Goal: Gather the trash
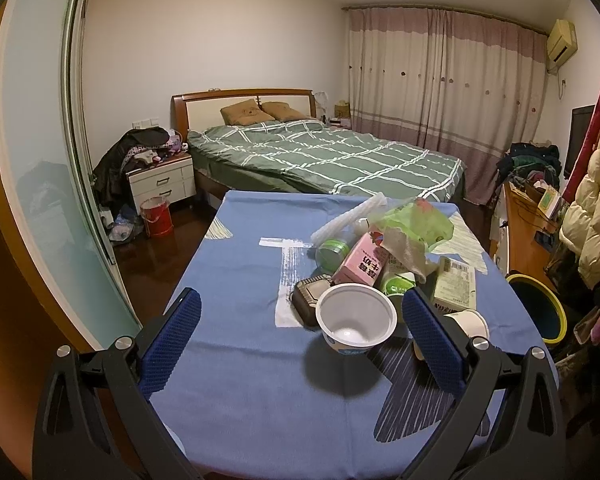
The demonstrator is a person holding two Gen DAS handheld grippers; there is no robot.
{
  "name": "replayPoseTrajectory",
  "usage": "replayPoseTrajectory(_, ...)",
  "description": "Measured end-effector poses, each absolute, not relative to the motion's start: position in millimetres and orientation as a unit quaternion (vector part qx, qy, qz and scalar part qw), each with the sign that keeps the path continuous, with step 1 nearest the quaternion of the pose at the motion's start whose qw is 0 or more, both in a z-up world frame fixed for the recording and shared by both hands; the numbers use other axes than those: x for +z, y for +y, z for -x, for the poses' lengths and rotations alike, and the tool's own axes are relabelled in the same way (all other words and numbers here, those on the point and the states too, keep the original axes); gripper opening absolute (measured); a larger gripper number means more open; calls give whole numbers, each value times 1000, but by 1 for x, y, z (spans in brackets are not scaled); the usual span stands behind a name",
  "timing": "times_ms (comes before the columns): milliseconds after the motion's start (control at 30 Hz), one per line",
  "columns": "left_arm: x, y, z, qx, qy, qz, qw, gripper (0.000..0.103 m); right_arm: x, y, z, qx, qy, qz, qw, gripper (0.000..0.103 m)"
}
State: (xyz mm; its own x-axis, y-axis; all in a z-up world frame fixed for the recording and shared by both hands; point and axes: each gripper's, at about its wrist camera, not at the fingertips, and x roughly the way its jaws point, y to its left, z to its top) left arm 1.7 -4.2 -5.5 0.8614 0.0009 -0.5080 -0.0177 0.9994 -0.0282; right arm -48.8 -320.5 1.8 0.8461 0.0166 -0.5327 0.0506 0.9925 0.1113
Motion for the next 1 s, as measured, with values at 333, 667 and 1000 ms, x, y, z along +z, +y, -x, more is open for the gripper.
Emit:
replayPoseTrajectory(333, -10, -6, -4, 4, 267, 16, 963, 99, 0, -321, 49, -9, 278, -62, 959, 97)
replayPoseTrajectory(667, -12, -6, -7, 4, 269, 17, 963, 99, -1, -320, 48, -9, 279, -62, 958, 97)
replayPoseTrajectory(1000, -12, -5, -7, 4, 270, 17, 963, 99, -1, -320, 48, -9, 279, -62, 958, 97)
